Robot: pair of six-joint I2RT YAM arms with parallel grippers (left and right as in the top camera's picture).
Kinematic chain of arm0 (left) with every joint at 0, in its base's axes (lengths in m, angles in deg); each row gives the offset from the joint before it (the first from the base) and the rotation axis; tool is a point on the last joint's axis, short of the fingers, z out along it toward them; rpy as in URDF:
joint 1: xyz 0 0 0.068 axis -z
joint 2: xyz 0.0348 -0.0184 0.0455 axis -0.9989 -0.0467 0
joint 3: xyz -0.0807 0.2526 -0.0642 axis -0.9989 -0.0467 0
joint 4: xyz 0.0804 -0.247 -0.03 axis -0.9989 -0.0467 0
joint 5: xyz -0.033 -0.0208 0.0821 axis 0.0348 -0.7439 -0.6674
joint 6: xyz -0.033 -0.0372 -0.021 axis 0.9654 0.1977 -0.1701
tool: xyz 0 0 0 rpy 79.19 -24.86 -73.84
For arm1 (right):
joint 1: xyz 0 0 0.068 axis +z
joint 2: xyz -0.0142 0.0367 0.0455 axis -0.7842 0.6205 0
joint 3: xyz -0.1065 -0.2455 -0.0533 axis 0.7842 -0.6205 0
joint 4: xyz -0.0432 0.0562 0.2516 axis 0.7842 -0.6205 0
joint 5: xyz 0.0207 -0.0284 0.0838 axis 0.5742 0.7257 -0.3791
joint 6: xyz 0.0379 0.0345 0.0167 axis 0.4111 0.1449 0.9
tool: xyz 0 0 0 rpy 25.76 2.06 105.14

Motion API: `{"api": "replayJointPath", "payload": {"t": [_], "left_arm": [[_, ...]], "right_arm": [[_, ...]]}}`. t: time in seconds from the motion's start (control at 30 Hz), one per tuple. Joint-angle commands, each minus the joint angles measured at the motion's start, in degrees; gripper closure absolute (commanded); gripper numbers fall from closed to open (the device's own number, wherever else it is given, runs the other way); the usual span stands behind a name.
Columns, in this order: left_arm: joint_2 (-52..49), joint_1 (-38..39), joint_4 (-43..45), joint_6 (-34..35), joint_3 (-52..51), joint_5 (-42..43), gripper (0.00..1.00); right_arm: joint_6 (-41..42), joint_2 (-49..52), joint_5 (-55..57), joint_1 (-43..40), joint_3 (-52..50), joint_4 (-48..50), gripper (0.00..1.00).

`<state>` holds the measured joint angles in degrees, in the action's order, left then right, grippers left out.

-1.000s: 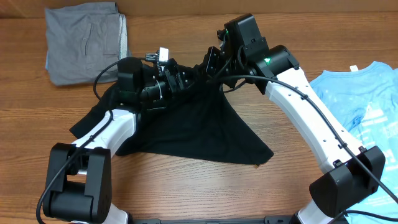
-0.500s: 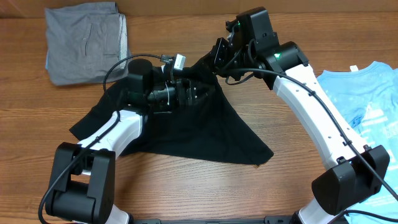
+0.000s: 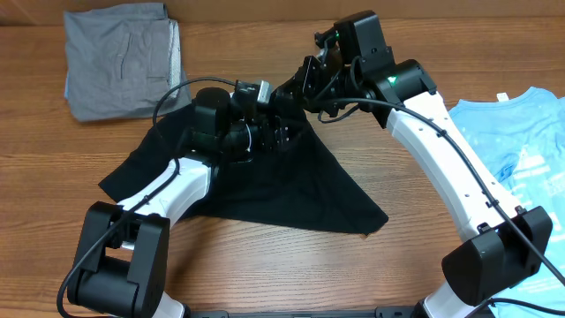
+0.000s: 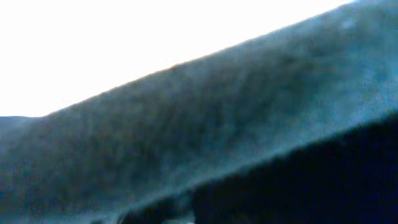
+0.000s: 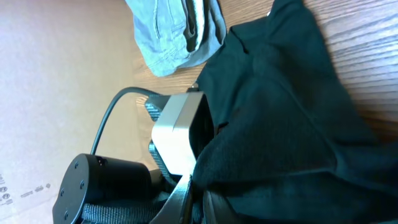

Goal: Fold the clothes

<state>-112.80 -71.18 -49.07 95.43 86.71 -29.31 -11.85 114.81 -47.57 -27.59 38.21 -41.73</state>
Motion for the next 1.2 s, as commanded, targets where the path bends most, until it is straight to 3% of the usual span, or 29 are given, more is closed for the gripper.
{"api": "replayJointPath", "payload": {"t": [0.0,0.13,0.3,0.33,0.4,0.7,0.73,0.8,0.9,1.07,1.17], "left_arm": [[0.0,0.2,0.1,-1.4,1.4,-1.6,0.30],[0.8,0.2,-0.1,-1.4,2.2,-1.7,0.37],[1.0,0.2,-0.5,-1.4,2.3,-2.3,0.72],[1.0,0.2,-1.1,-1.4,2.3,-3.0,0.85],[1.0,0.2,-1.4,-1.4,2.3,-3.0,0.96],[5.8,-2.0,-7.5,-2.6,2.4,-3.2,0.96],[7.0,-2.4,-9.0,-3.2,2.4,-3.8,0.96],[9.9,-3.3,-13.0,-3.6,2.4,-6.7,0.96],[14.0,-5.1,-19.6,-5.0,2.4,-11.8,0.96],[19.0,-9.3,-30.7,-5.9,2.4,-22.3,0.96],[20.0,-12.1,-35.8,-5.9,2.4,-27.0,0.96]], "right_arm": [[-0.4,-0.4,-0.2,0.3,-0.3,-0.5,0.93],[-0.4,-0.4,0.6,0.3,-0.3,-1.6,0.94],[-0.4,-0.4,0.6,0.3,-0.3,-2.0,0.94],[-0.4,-0.4,0.6,0.4,-0.3,-2.1,0.94],[-0.4,-0.4,0.6,0.4,-0.3,-2.1,0.94],[-2.0,-0.4,7.5,-0.6,-0.3,-5.2,0.90],[-2.2,-0.4,8.1,-0.8,-0.3,-5.6,0.87],[-3.3,-0.4,9.5,-1.3,-0.3,-6.8,0.69],[-6.3,-0.4,11.7,-2.1,-0.3,-9.9,0.21],[-6.6,-0.4,18.3,-4.0,-0.3,-19.0,0.00],[-7.1,-0.4,21.8,-5.0,-0.3,-24.9,0.00]]}}
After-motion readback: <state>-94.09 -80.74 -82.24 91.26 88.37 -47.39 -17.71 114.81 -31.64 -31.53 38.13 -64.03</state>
